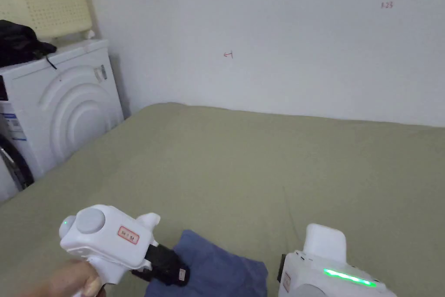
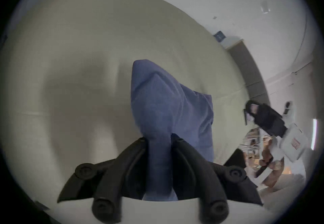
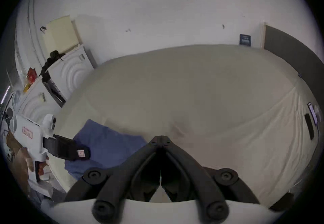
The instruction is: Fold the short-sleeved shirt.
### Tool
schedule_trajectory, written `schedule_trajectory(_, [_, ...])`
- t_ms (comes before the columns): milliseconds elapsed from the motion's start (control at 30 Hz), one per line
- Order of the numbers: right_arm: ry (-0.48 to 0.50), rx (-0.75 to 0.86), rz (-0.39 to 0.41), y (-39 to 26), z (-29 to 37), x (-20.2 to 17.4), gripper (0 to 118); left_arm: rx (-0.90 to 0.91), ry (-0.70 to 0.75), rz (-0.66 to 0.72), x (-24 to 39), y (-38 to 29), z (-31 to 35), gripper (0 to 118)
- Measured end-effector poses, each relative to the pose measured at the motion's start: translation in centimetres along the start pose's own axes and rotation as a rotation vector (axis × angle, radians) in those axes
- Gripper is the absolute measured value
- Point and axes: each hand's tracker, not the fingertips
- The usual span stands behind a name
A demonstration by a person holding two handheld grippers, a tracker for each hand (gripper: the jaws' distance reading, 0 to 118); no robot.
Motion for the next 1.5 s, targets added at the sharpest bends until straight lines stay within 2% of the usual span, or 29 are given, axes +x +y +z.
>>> schedule_trajectory(100, [0.018, 0.067, 0.012, -0.6, 0.0, -6.6, 0, 0.02, 0.085, -0.001, -6.5, 1.0, 4.0, 19])
schedule_trajectory(233, [0.056, 0.056, 0.008, -1.5, -0.9, -14.5, 0, 0.009, 0.262, 0.062, -13.6, 1.1, 7.2, 19])
schedule_trajectory(300, [0.111, 0.007, 0.017, -1.9, -2.4, -17.2, 0, 0.011, 0.333, 0.097, -16.2, 0.5, 8.2, 19])
schedule_trajectory(333, [0.129, -0.011, 0.025, -2.1, -3.0, -18.4, 0, 0.029, 0.343, 0.134, -19.3, 1.1, 8.3, 19])
schedule_trajectory(400, [0.146, -0.027, 0.001, -2.6, -3.6, -19.7, 0, 0.048, 0.322, 0.173, -21.4, 0.6, 8.9, 20])
schedule_trajectory(433, [0.185, -0.047, -0.007, -2.8, -3.8, -19.9, 0, 0.047, 0.342, 0.195, -21.8, 0.5, 9.2, 30])
schedule_trajectory(467, [0.204, -0.065, -0.01, -2.9, -4.1, -19.8, 0, 0.039, 0.384, 0.196, -19.7, -0.2, 9.3, 57])
schedule_trajectory(500, [0.208, -0.072, -0.009, -3.1, -4.4, -19.6, 0, 0.036, 0.473, 0.165, -19.4, -0.2, 9.5, 92])
schedule_trajectory(533, [0.222, -0.086, -0.012, -3.2, -4.6, -18.9, 0, 0.058, 0.503, 0.154, -19.1, -0.4, 10.3, 104])
schedule_trajectory(600, [0.207, -0.092, -0.019, -3.4, -4.6, -17.4, 0, 0.08, 0.482, 0.146, -18.3, -0.5, 12.2, 101])
schedule_trajectory(667, [0.197, -0.1, -0.034, -3.3, -4.4, -15.3, 0, 0.163, 0.571, 0.139, -16.0, -0.3, 13.8, 96])
schedule_trajectory(700, [0.189, -0.101, -0.033, -3.2, -3.9, -14.6, 0, 0.214, 0.586, 0.103, -14.6, -0.4, 14.4, 81])
schedule_trajectory(733, [0.179, -0.094, -0.035, -3.1, -3.5, -13.4, 0, 0.276, 0.606, 0.057, -14.5, -0.2, 14.8, 58])
schedule_trajectory(767, [0.18, -0.087, -0.037, -2.9, -3.1, -12.3, 0, 0.323, 0.644, 0.023, -12.7, -0.4, 14.7, 30])
schedule_trajectory(800, [0.171, -0.073, -0.039, -2.6, -2.6, -10.8, 0, 0.382, 0.673, -0.015, -10.6, -0.5, 14.4, 10])
schedule_trajectory(833, [0.149, -0.05, -0.035, -2.2, -1.9, -9.2, 0, 0.42, 0.7, -0.036, -7.9, -0.8, 13.6, 10])
schedule_trajectory(867, [0.14, -0.038, -0.034, -1.8, -1.4, -7.5, 0, 0.446, 0.668, -0.064, -5.5, -1.3, 13.0, 10])
schedule_trajectory(933, [0.107, 0.003, -0.032, -1.1, -0.2, -3.6, 0, 0.498, 0.598, -0.165, -0.6, -2.5, 10.8, 0])
schedule_trajectory(1033, [0.11, 0.046, -0.013, -0.2, 2.1, 3.3, 0, 0.606, 0.661, -0.247, 7.8, -5.0, 6.4, 0])
schedule_trajectory(1133, [0.023, 0.1, 0.017, -0.1, 4.1, 10.5, 0, 0.698, 0.6, -0.279, 15.7, -8.1, 2.2, 0])
schedule_trajectory(1200, [0.003, 0.102, 0.036, -0.3, 5.2, 15.1, 0, 0.715, 0.564, -0.295, 19.7, -9.8, -0.6, 0])
schedule_trajectory(1267, [-0.048, 0.091, 0.099, -0.6, 7.4, 19.1, 0, 0.764, 0.598, -0.279, 23.7, -11.7, -3.7, 0])
schedule_trajectory(1367, [-0.132, 0.13, 0.162, -2.1, 10.2, 24.7, 0, 0.791, 0.525, -0.266, 28.0, -14.4, -6.8, 0])
schedule_trajectory(1467, [-0.169, 0.181, 0.117, -3.0, 13.1, 28.8, 0, 0.783, 0.531, -0.288, 31.3, -15.3, -8.9, 0])
schedule_trajectory(1500, [-0.187, 0.194, 0.107, -3.3, 14.8, 29.1, 0, 0.789, 0.535, -0.287, 32.0, -15.5, -9.0, 0])
